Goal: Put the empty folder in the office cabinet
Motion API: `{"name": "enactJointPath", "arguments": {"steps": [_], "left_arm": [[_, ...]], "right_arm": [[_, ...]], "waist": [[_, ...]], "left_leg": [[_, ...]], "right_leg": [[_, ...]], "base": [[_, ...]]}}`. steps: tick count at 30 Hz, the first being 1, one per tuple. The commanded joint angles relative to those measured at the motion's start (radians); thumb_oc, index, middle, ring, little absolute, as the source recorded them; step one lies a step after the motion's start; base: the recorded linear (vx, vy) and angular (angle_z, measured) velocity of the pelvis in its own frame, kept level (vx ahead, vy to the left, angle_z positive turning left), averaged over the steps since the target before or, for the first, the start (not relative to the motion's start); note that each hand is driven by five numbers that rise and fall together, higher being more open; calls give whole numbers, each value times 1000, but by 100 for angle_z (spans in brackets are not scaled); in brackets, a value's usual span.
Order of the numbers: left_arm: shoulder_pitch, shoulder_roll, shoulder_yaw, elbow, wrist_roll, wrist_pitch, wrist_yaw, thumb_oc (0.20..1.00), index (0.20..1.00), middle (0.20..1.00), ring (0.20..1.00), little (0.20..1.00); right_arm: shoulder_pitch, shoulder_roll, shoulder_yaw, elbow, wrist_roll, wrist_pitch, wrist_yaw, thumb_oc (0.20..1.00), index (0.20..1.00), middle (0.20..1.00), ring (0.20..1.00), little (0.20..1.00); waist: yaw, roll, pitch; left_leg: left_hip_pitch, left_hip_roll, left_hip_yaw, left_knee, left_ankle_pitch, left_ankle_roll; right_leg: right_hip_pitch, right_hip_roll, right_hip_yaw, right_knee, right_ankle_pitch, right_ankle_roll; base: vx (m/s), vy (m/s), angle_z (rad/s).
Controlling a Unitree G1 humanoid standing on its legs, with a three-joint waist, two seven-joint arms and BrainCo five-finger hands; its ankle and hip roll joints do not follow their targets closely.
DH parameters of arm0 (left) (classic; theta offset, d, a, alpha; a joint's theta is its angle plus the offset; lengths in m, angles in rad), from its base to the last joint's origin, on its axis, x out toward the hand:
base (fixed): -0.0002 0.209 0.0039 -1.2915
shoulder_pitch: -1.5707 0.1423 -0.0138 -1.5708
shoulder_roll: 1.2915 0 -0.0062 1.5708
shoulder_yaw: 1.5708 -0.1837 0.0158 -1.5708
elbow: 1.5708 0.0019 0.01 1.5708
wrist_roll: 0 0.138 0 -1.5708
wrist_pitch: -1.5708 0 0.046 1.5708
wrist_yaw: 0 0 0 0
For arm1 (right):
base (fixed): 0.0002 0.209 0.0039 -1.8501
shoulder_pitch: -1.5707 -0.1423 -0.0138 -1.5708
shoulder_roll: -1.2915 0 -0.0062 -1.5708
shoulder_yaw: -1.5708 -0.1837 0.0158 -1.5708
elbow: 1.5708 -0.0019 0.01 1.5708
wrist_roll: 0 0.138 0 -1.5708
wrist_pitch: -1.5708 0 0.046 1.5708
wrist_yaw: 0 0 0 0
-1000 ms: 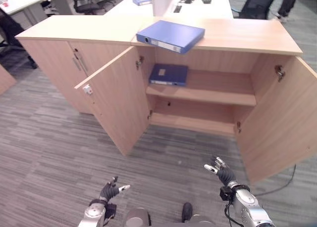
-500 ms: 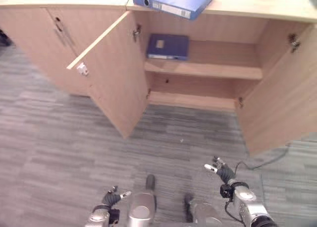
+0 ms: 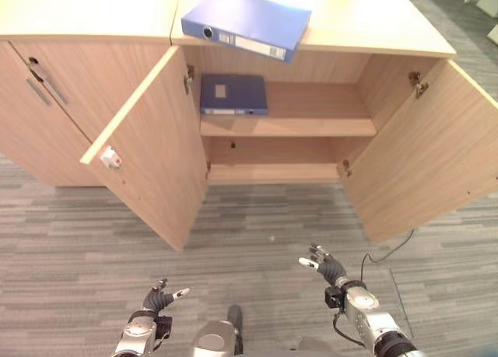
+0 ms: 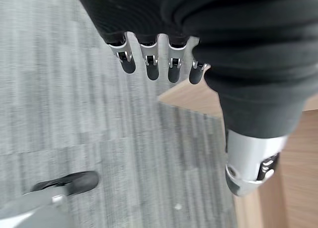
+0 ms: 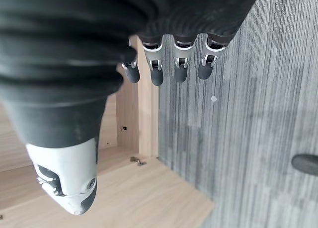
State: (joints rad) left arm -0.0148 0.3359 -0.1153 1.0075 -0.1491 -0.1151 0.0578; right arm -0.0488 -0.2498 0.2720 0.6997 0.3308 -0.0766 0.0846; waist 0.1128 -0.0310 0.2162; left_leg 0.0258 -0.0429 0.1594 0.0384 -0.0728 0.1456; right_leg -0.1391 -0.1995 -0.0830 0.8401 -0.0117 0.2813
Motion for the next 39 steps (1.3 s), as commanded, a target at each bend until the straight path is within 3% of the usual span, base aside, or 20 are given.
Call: {"name": "enactJointPath", "arguments": {"steps": [1,3,5,8,12,16,17,18,20,22,25,29,31,34,35,37,39], "left_arm": [[25,27,9,-40,-10,-21,10,1000,1000,1000,1000,1000],[23,31,12,-53,-20,-25,12,1000,1000,1000,1000,1000],[21,27,16,-55,-28,-26,16,1000,1000,1000,1000,1000],[13,16,26,-34,-33,-30,26,1000,1000,1000,1000,1000],[32,11,44,-9,-7,-35,31,1000,1000,1000,1000,1000],[40,8,43,6,5,-36,28,1000,1000,1000,1000,1000],[47,2,39,15,11,-41,26,1000,1000,1000,1000,1000],[47,2,39,15,11,-42,26,1000,1000,1000,1000,1000],[50,-5,41,22,-3,-44,28,1000,1000,1000,1000,1000],[52,-11,40,31,-16,-45,31,1000,1000,1000,1000,1000],[39,-13,27,31,-31,-44,26,1000,1000,1000,1000,1000],[17,-24,21,20,-69,-48,23,1000,1000,1000,1000,1000],[12,-29,15,-3,-82,-44,18,1000,1000,1000,1000,1000],[7,-36,10,-26,-85,-40,15,1000,1000,1000,1000,1000],[2,-40,1,-31,-79,-38,9,1000,1000,1000,1000,1000],[1,-40,-1,-31,-77,-36,7,1000,1000,1000,1000,1000],[-1,-38,-15,-34,-68,-35,3,1000,1000,1000,1000,1000]], "right_arm": [[31,-38,-15,-90,-35,-31,-3,1000,1000,1000,1000,1000],[33,-41,-18,-94,-38,-30,-6,1000,1000,1000,1000,1000],[26,-40,-22,-84,-33,-28,-15,1000,1000,1000,1000,1000],[19,-32,-32,-76,-12,-28,-25,1000,1000,1000,1000,1000],[50,-24,-60,-75,3,-28,-27,1000,1000,1000,1000,1000],[61,-23,-85,-49,21,-29,-31,1000,1000,1000,1000,1000],[82,-32,-111,-20,32,-30,-32,1000,1000,1000,1000,1000],[82,-32,-111,-20,33,-30,-32,1000,1000,1000,1000,1000],[92,-50,-123,-1,32,-29,-29,1000,1000,1000,1000,1000],[95,-70,-127,25,21,-27,-26,1000,1000,1000,1000,1000],[96,-96,-138,42,37,-29,-30,1000,1000,1000,1000,1000],[86,-124,-145,89,54,-36,-43,1000,1000,1000,1000,1000],[92,-136,-152,87,54,-34,-48,1000,1000,1000,1000,1000],[101,-147,-152,87,52,-32,-52,1000,1000,1000,1000,1000],[102,-152,-151,94,48,-25,-52,1000,1000,1000,1000,1000],[102,-152,-154,95,48,-23,-52,1000,1000,1000,1000,1000],[119,-149,-164,88,59,-23,-51,1000,1000,1000,1000,1000]], "waist": [[-14,41,-7],[-21,39,-1],[-27,38,0],[-51,33,6],[-94,32,14],[-107,28,5],[-117,24,-19],[-118,25,-19],[-129,37,-31],[-137,50,-37],[-145,69,-33],[-140,67,-14],[-135,42,4],[-134,7,28],[-126,6,32],[-121,7,34],[-107,14,31]], "left_leg": [[-61,97,10,-116,143,-151],[-33,98,18,-114,120,-164],[-8,108,18,-116,101,-183],[35,108,-4,-124,72,-207],[140,118,-53,-126,9,-236],[181,112,-81,-126,-19,-244],[197,111,-132,-126,-37,-258],[197,112,-133,-126,-38,-258],[199,141,-167,-126,-39,-273],[204,184,-188,-126,-31,-289],[163,246,-207,-72,28,-319],[86,279,-217,86,181,-350],[24,279,-196,229,252,-346],[-38,293,-125,391,259,-327],[-80,299,-78,374,248,-320],[-100,293,-72,375,239,-321],[-146,270,-55,256,205,-317]], "right_leg": [[106,2,-102,-260,114,-40],[90,-59,-180,-389,51,-70],[70,-102,-213,-530,39,-79],[36,-126,-156,-725,95,-59],[-46,-142,-54,-866,211,-19],[-46,-136,-62,-897,245,-19],[-18,-131,-40,-899,256,-19],[-17,-131,-42,-899,255,-19],[-21,-118,-32,-878,250,-19],[-32,-97,-26,-843,223,-30],[-34,-50,-33,-805,159,-70],[39,-3,-81,-824,99,-119],[87,-2,-95,-834,77,-145],[141,-1,-115,-846,44,-175],[176,13,-126,-853,19,-183],[192,17,-127,-857,11,-183],[215,27,-139,-849,-17,-182]], "base": [[269,39,-20],[238,-54,-6],[195,-155,-6],[230,-159,5],[322,-175,-1],[325,-216,4],[268,-174,20],[426,-353,35],[204,-227,48],[200,-262,14],[167,-316,24],[142,-287,26],[155,-345,21],[173,-336,29],[207,-240,24],[192,-113,25],[228,-60,15]]}}
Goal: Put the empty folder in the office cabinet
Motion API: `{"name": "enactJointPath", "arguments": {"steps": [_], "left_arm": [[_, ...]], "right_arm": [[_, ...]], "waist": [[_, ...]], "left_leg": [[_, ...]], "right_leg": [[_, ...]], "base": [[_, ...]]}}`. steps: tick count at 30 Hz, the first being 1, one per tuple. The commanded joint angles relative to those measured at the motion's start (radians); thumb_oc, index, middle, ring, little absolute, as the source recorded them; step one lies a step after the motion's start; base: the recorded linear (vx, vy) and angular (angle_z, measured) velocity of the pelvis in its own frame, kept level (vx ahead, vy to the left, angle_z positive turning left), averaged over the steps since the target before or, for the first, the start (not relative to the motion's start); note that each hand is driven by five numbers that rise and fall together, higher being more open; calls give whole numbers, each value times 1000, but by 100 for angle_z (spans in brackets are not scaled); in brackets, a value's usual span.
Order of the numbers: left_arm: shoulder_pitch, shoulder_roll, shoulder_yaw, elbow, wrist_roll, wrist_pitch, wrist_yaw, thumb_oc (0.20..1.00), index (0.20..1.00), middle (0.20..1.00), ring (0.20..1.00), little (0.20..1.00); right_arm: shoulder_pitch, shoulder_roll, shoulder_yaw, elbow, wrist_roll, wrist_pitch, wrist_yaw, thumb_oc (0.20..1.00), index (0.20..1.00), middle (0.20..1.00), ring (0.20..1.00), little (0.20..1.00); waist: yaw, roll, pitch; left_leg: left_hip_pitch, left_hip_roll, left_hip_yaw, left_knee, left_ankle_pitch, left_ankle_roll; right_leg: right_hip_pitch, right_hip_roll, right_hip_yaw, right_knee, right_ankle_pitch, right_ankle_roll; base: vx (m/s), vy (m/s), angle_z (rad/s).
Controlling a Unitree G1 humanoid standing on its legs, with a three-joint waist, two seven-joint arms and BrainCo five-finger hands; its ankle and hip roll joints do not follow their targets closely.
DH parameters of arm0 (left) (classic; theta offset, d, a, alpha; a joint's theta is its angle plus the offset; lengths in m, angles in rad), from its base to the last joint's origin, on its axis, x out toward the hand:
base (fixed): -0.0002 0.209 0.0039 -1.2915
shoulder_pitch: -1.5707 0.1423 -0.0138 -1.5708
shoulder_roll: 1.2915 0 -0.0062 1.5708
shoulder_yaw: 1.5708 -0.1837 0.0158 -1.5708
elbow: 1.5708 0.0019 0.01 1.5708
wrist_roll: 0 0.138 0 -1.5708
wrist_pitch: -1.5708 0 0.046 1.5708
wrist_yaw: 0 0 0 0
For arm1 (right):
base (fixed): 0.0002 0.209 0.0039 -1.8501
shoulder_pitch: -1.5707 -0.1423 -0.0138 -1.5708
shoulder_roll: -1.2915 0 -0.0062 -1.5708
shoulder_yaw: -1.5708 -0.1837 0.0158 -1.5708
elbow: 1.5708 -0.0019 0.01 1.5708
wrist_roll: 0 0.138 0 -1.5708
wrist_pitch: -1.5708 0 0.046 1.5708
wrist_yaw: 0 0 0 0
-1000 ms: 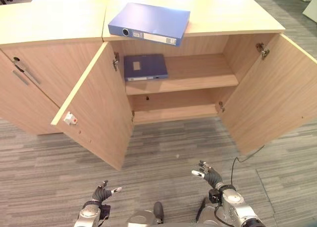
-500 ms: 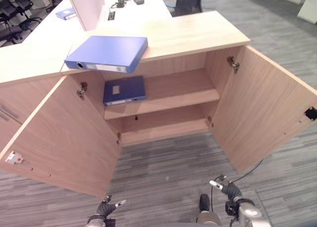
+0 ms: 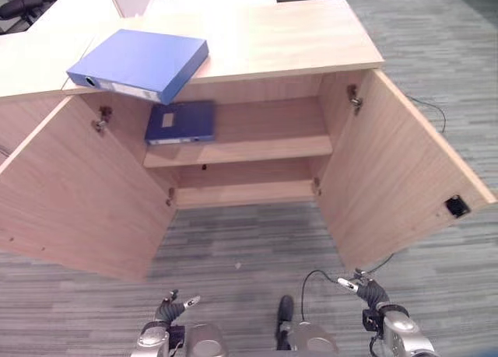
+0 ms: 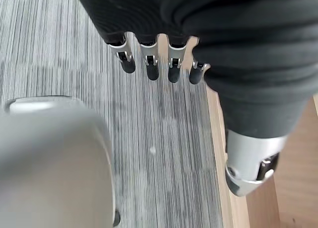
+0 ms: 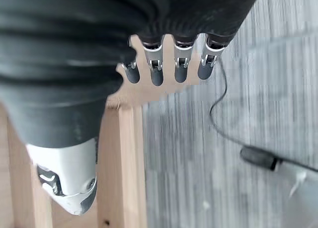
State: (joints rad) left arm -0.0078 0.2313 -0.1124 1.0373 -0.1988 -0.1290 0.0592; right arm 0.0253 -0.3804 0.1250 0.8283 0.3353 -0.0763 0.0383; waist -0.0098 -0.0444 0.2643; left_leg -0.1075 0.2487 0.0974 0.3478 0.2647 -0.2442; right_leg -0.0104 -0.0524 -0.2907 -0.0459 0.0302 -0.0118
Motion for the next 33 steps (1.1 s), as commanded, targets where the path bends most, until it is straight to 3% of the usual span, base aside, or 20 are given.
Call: {"name": "enactJointPath", "arguments": {"steps": [1,3,7,12,14,16,17,21,25,29,32,33], "left_arm": [[-7,67,-18,-64,-19,-21,1,1000,1000,1000,1000,1000],[-13,69,-28,-50,-3,-15,-1,1000,1000,1000,1000,1000],[-5,71,-24,-39,2,-10,0,1000,1000,1000,1000,1000],[23,69,-6,-15,7,-4,-7,1000,1000,1000,1000,1000],[32,67,-5,-6,13,-4,-8,1000,1000,1000,1000,1000],[39,70,-4,0,19,-5,-14,1000,1000,1000,1000,1000],[40,76,-13,-4,36,-6,-21,1000,1000,1000,1000,1000],[41,84,-20,-9,52,-7,-25,1000,1000,1000,1000,1000],[28,98,-21,-10,60,-3,-26,1000,1000,1000,1000,1000],[29,116,-18,-32,57,0,-29,1000,1000,1000,1000,1000],[34,118,-15,-34,62,3,-29,1000,1000,1000,1000,1000],[30,120,-7,-22,60,3,-27,1000,1000,1000,1000,1000]], "right_arm": [[46,-18,-17,-41,55,-23,-5,1000,1000,1000,1000,1000],[52,-8,-18,-38,54,-25,-11,1000,1000,1000,1000,1000],[58,9,-7,-35,46,-23,-13,1000,1000,1000,1000,1000],[61,28,25,-22,9,-14,1,1000,1000,1000,1000,1000],[66,38,29,-12,-9,-11,5,1000,1000,1000,1000,1000],[60,49,32,6,-17,-8,7,1000,1000,1000,1000,1000],[53,65,29,27,-21,-4,9,1000,1000,1000,1000,1000],[37,76,34,42,-29,-2,6,1000,1000,1000,1000,1000],[18,91,45,52,-30,-2,8,1000,1000,1000,1000,1000],[0,99,51,41,-23,-1,12,1000,1000,1000,1000,1000],[0,103,53,40,-26,-2,13,1000,1000,1000,1000,1000],[5,108,53,44,-26,-1,13,1000,1000,1000,1000,1000]], "waist": [[15,26,-17],[35,39,-24],[59,42,-26],[101,43,-39],[107,44,-56],[114,35,-71],[115,20,-87],[113,5,-101],[110,-6,-98],[102,10,-67],[101,23,-60],[95,21,-61]], "left_leg": [[-11,-24,7,-54,-133,73],[-50,-28,17,-213,-124,71],[-91,-37,9,-310,-74,69],[-106,-52,-30,-370,-61,64],[-85,-50,-27,-381,-35,63],[-58,-66,-16,-389,-45,78],[-33,-96,23,-400,-64,103],[-6,-134,48,-406,-102,138],[27,-177,54,-413,-147,180],[83,-203,65,-419,-195,229],[111,-196,68,-420,-215,235],[136,-202,73,-423,-232,231]], "right_leg": [[88,-122,68,38,-61,112],[118,-106,67,55,-99,116],[165,-85,78,81,-142,118],[238,-65,139,85,-195,123],[261,-72,147,77,-200,135],[262,-93,163,86,-199,151],[247,-127,172,114,-178,176],[216,-162,183,159,-130,207],[144,-190,212,286,-36,236],[47,-190,210,489,113,253],[10,-192,197,545,107,255],[-14,-204,156,479,73,237]], "base": [[221,10,64],[250,19,58],[263,10,3],[332,86,-19],[313,162,-37],[338,284,-32],[299,307,-29],[170,236,-9],[106,218,6],[84,229,4],[91,90,-13],[161,79,-14]]}}
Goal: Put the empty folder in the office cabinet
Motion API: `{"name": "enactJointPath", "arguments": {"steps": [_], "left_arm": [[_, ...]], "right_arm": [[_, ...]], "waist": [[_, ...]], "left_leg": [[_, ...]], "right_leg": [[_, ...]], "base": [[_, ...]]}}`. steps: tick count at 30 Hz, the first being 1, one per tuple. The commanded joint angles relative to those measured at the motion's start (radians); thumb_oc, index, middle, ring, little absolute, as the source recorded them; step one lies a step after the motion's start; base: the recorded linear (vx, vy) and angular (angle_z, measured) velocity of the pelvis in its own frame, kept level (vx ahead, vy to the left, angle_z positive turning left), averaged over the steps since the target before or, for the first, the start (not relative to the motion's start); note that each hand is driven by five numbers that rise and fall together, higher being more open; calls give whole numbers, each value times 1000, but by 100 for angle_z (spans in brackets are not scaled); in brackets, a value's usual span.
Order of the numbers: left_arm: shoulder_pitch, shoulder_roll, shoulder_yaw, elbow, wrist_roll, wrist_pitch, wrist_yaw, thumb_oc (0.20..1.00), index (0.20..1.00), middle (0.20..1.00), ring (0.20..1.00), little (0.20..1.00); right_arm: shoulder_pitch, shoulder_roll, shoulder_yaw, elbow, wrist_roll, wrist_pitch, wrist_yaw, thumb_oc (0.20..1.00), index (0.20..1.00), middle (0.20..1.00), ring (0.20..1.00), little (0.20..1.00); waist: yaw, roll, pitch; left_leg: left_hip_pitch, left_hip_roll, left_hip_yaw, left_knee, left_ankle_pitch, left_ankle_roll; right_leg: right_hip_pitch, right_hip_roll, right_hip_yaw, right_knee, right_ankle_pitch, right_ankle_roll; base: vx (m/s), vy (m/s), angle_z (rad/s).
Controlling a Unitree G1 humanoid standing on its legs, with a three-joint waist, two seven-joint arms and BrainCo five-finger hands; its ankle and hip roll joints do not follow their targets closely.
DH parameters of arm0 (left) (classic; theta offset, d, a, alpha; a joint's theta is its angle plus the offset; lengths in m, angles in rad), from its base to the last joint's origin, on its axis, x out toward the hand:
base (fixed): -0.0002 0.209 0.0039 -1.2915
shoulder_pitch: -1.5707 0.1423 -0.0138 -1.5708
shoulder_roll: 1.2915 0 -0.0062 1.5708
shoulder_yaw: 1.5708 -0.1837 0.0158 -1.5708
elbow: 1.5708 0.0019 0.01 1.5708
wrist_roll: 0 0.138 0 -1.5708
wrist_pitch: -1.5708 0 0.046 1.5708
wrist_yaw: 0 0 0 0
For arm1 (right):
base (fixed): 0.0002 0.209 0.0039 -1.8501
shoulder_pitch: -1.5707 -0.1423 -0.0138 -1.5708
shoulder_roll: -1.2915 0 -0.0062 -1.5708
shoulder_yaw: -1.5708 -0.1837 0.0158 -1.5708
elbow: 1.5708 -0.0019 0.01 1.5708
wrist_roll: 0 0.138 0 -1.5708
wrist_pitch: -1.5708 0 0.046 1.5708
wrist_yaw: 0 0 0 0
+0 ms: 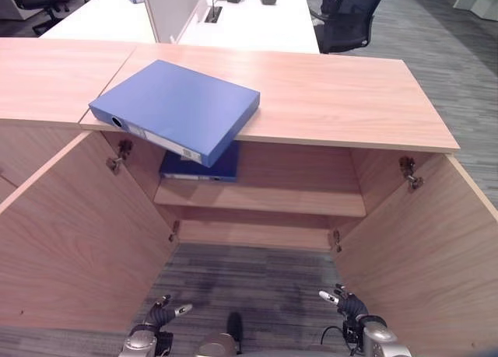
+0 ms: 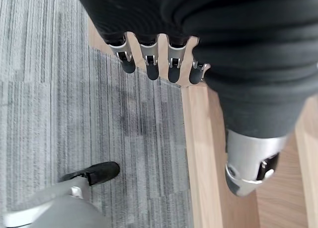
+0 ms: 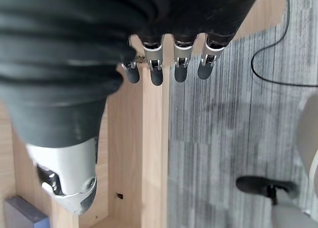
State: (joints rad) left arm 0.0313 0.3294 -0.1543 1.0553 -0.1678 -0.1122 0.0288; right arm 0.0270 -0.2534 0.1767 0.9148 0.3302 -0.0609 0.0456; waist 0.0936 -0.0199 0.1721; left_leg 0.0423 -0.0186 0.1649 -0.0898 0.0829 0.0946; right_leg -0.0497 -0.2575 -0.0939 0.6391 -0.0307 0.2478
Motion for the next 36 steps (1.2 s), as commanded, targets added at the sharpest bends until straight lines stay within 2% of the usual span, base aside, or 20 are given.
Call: {"name": "enactJointPath", "arguments": {"steps": [1,4,6,10,13,20,36], "left_arm": [[-10,22,35,-40,29,-14,3,1000,1000,1000,1000,1000],[-16,24,34,-32,21,-17,7,1000,1000,1000,1000,1000],[-23,23,26,-26,36,-18,6,1000,1000,1000,1000,1000],[-28,8,25,-29,30,-24,13,1000,1000,1000,1000,1000],[-24,-4,18,-27,31,-26,14,1000,1000,1000,1000,1000],[-25,-23,1,-30,40,-28,9,1000,1000,1000,1000,1000],[-21,-50,-27,-26,41,-27,-1,1000,1000,1000,1000,1000]], "right_arm": [[4,-19,2,-43,-21,-16,6,1000,1000,1000,1000,1000],[3,-25,0,-39,-13,-17,4,1000,1000,1000,1000,1000],[6,-30,-1,-23,-13,-13,3,1000,1000,1000,1000,1000],[14,-40,-4,-33,-17,-17,-2,1000,1000,1000,1000,1000],[16,-50,-10,-33,-14,-18,-6,1000,1000,1000,1000,1000],[29,-49,-7,-23,-19,-20,-5,1000,1000,1000,1000,1000],[26,-38,18,6,0,-23,12,1000,1000,1000,1000,1000]], "waist": [[-10,-4,32],[-25,0,34],[-39,-4,37],[-41,-4,26],[-43,2,9],[-56,12,-13],[-54,22,-35]], "left_leg": [[-12,65,3,14,-52,-108],[5,59,-8,9,-64,-118],[17,52,-19,13,-75,-128],[16,48,-22,10,-70,-135],[19,57,-21,3,-68,-149],[23,64,-32,3,-65,-174],[47,85,-38,3,-59,-187]], "right_leg": [[29,0,-44,-206,131,-23],[-9,37,-78,-358,54,-52],[20,52,-81,-489,30,-45],[72,62,-47,-565,37,-52],[112,60,-51,-623,41,-57],[172,68,-59,-696,49,-64],[199,87,-60,-726,44,-74]], "base": [[165,23,-20],[118,-14,-8],[99,-36,2],[25,-32,33],[10,-50,4],[6,-55,3],[9,-27,0]]}}
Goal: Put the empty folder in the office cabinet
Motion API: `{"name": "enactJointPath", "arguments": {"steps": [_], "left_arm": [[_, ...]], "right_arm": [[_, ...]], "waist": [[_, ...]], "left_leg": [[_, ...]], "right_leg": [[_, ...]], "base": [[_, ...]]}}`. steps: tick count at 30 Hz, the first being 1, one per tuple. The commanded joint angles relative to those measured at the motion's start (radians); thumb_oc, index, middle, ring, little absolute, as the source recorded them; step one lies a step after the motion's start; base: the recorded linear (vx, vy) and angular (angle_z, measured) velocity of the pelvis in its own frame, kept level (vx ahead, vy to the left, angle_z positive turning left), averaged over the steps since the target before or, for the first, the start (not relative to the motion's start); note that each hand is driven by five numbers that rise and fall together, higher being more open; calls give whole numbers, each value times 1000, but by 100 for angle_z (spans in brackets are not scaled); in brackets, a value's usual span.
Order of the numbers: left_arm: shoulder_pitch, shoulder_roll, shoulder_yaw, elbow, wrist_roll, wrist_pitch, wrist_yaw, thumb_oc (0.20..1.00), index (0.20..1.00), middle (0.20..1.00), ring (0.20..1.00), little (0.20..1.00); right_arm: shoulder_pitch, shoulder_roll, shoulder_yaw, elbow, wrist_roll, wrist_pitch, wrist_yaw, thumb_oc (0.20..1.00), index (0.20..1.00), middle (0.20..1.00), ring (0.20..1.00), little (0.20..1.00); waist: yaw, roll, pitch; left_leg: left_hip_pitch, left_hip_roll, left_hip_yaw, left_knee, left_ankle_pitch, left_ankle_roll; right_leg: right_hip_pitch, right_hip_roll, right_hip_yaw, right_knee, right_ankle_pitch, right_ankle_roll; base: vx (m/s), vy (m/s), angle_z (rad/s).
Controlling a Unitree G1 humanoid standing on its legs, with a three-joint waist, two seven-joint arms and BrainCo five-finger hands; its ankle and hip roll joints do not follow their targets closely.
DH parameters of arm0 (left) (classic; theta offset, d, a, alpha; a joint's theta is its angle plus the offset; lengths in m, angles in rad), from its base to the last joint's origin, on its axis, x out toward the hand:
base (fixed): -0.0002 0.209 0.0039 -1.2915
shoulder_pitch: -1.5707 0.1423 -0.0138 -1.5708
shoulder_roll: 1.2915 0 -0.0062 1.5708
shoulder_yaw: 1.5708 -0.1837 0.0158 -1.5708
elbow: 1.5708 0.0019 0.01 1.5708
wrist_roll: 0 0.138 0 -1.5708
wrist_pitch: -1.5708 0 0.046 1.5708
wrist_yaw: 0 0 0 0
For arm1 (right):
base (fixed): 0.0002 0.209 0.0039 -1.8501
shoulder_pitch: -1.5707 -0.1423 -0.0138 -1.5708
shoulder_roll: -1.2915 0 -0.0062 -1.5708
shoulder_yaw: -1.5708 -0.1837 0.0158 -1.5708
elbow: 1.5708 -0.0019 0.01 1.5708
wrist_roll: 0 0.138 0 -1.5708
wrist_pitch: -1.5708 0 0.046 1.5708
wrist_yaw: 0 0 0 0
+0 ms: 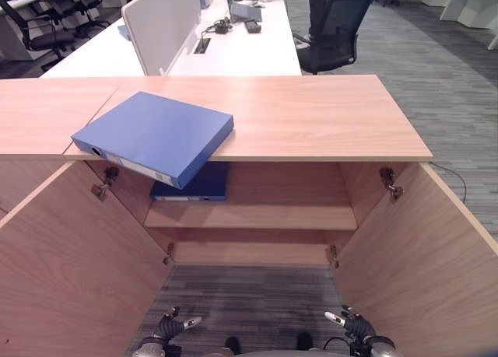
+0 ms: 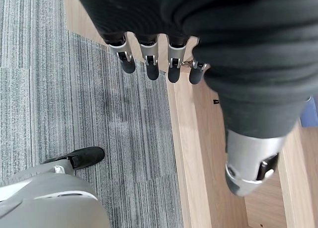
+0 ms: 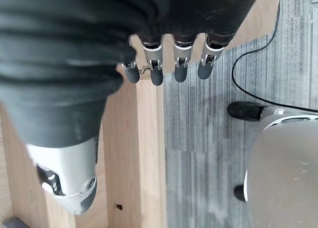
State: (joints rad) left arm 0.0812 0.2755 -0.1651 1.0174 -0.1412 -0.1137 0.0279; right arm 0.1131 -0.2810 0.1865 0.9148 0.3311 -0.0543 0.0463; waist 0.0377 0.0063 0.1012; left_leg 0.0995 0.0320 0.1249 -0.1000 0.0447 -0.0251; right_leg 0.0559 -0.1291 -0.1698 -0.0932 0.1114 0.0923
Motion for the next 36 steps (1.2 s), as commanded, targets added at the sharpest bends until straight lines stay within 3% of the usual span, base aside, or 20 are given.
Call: {"name": "enactJointPath", "arguments": {"steps": [1,20,23,27,28,36], "left_arm": [[-69,3,-17,13,16,-26,0,1000,1000,1000,1000,1000],[-68,21,-38,-9,55,-27,0,1000,1000,1000,1000,1000],[-69,73,-66,-121,155,-38,39,1000,1000,1000,1000,1000],[-20,181,-34,-431,256,-72,66,1000,1000,1000,1000,1000],[2,230,-17,-557,345,-89,95,1000,1000,1000,1000,1000],[25,333,31,-792,670,-83,251,1000,1000,1000,1000,1000]], "right_arm": [[-59,-10,8,6,0,-30,12,1000,1000,1000,1000,1000],[-55,-7,16,38,-8,-25,27,1000,1000,1000,1000,1000],[-53,-15,9,20,-13,-29,26,1000,1000,1000,1000,1000],[-23,-21,-14,-29,-14,-53,25,1000,1000,1000,1000,1000],[-10,-17,-19,-32,-19,-65,29,1000,1000,1000,1000,1000],[0,6,-10,-25,-32,-74,15,1000,1000,1000,1000,1000]], "waist": [[3,-5,33],[1,-14,16],[1,-12,18],[11,-11,22],[18,-12,20],[32,-21,8]], "left_leg": [[-10,35,3,13,-22,-68],[31,37,-16,13,-47,-61],[30,36,-16,13,-47,-62],[25,36,-23,13,-46,-63],[24,37,-28,13,-47,-66],[26,38,-38,13,-54,-70]], "right_leg": [[94,-41,14,6,-99,82],[112,-43,23,24,-108,79],[109,-44,23,28,-109,81],[107,-45,15,31,-110,85],[110,-45,11,30,-112,86],[121,-42,-2,22,-119,88]], "base": [[0,0,0],[0,0,0],[0,0,0],[-3,-4,1],[-7,-19,6],[3,-12,4]]}}
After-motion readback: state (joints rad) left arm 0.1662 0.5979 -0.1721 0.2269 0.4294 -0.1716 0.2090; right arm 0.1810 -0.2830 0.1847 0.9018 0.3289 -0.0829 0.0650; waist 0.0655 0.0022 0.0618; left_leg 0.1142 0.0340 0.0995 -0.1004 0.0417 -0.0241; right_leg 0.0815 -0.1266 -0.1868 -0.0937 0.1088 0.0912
